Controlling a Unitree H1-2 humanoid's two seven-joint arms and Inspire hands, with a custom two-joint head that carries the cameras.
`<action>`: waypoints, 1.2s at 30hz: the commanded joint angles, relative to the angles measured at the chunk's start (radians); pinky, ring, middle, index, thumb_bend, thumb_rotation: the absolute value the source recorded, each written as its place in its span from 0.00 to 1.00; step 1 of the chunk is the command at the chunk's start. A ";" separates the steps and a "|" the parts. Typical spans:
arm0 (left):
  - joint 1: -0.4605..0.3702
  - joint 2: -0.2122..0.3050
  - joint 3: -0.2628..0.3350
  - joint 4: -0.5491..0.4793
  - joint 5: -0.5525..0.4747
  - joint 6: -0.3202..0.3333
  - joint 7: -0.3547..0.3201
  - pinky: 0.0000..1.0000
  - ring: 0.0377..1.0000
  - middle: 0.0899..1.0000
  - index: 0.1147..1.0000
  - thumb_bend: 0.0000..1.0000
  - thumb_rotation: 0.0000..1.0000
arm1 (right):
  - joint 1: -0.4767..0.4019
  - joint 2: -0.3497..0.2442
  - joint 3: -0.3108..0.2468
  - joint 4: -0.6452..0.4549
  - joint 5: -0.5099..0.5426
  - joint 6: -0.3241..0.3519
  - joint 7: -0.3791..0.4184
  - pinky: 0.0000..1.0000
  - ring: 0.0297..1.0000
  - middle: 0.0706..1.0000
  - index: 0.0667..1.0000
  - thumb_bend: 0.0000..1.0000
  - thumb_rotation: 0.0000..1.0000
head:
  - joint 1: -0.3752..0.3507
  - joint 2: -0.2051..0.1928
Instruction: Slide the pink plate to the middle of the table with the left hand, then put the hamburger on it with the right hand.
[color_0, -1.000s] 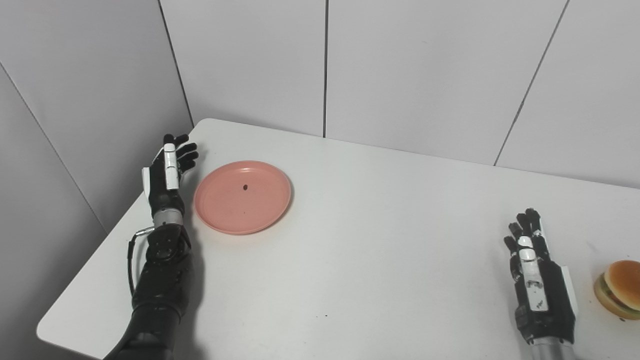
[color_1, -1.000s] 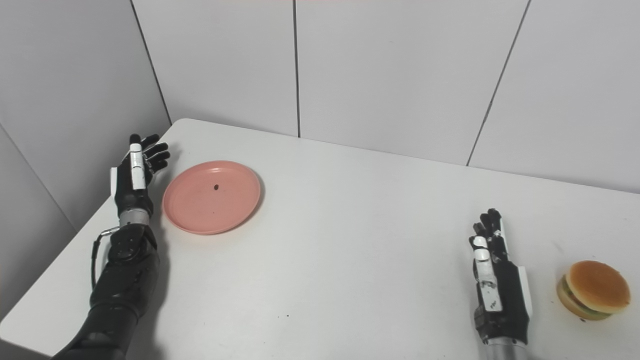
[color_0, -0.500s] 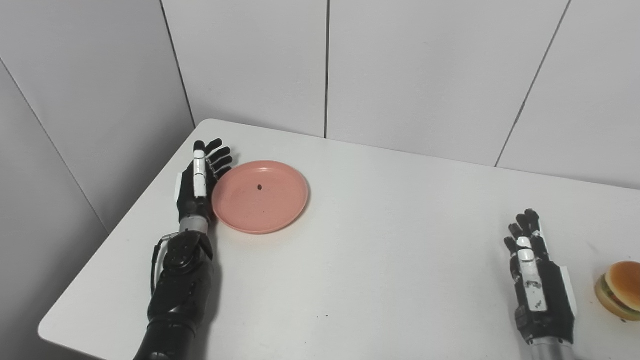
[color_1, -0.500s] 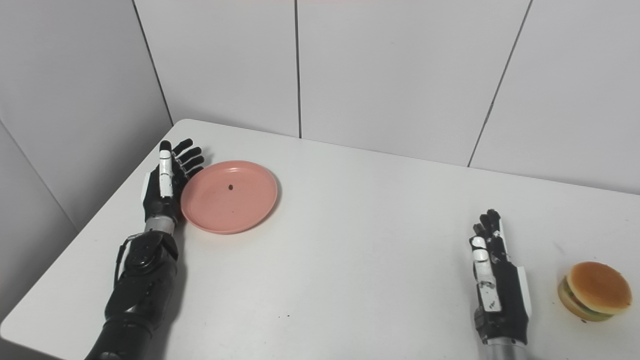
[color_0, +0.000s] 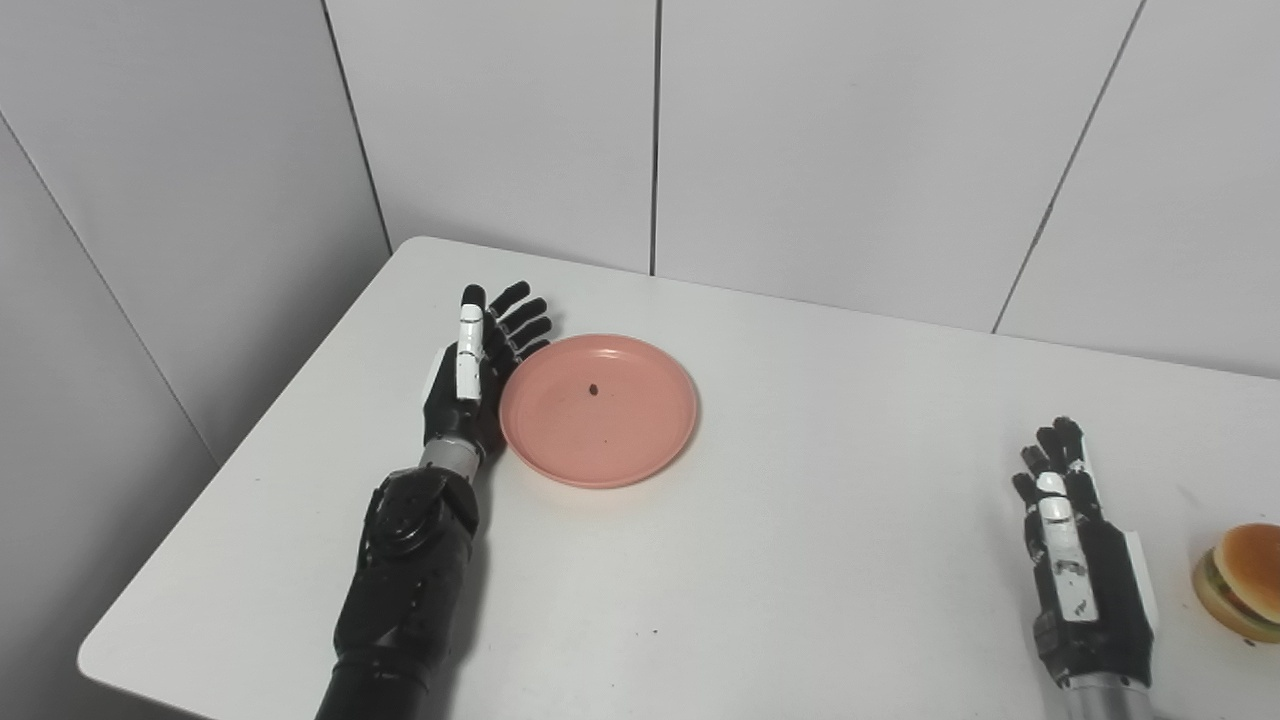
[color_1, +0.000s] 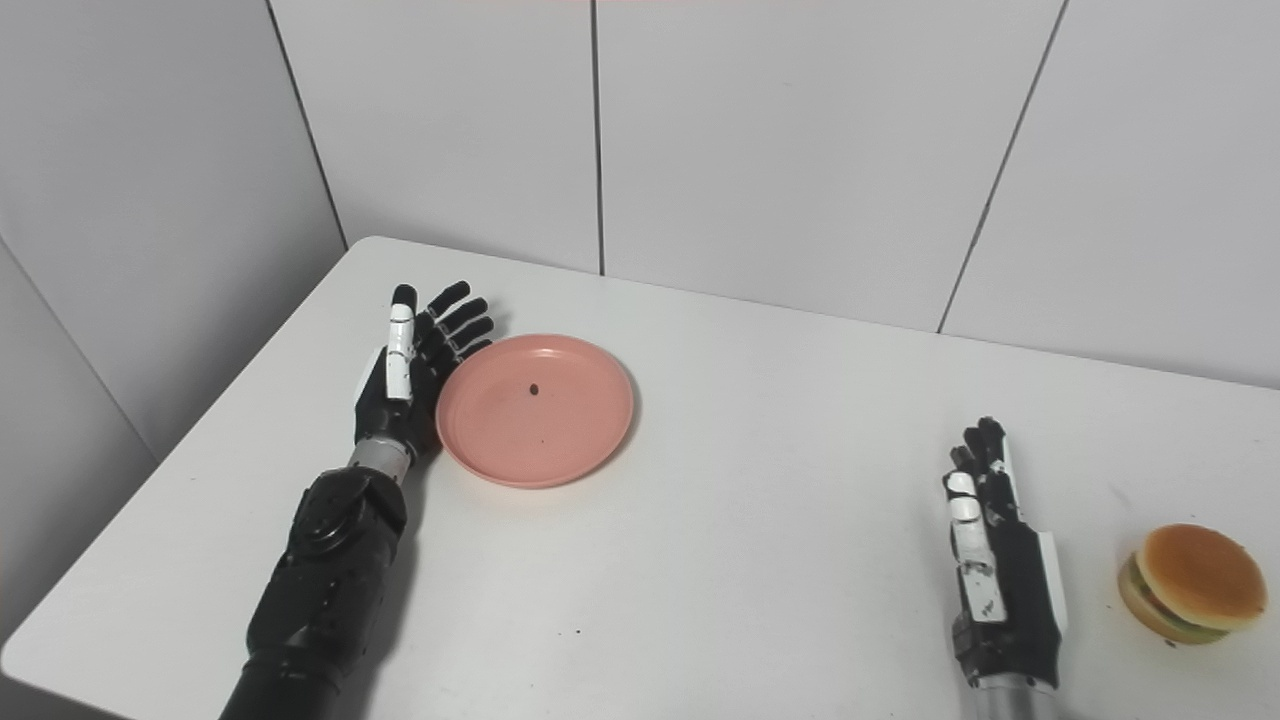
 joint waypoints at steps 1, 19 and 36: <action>0.021 -0.016 -0.018 -0.011 0.008 0.043 -0.002 0.78 0.79 0.77 0.74 0.72 1.00 | -0.003 0.005 -0.004 -0.001 0.002 -0.031 -0.001 1.00 1.00 1.00 0.99 0.63 0.79 | -0.005 0.003; 0.054 -0.125 -0.112 -0.070 0.051 0.047 -0.004 0.80 0.79 0.76 0.73 0.71 1.00 | -0.014 0.028 0.003 0.003 -0.003 -0.007 -0.014 1.00 1.00 1.00 1.00 0.64 0.79 | -0.095 0.023; 0.092 -0.155 -0.208 -0.137 0.093 0.149 -0.034 0.78 0.80 0.78 0.76 0.70 1.00 | -0.009 0.069 0.043 -0.016 -0.078 -0.001 -0.054 1.00 1.00 1.00 1.00 0.58 0.81 | -0.274 0.034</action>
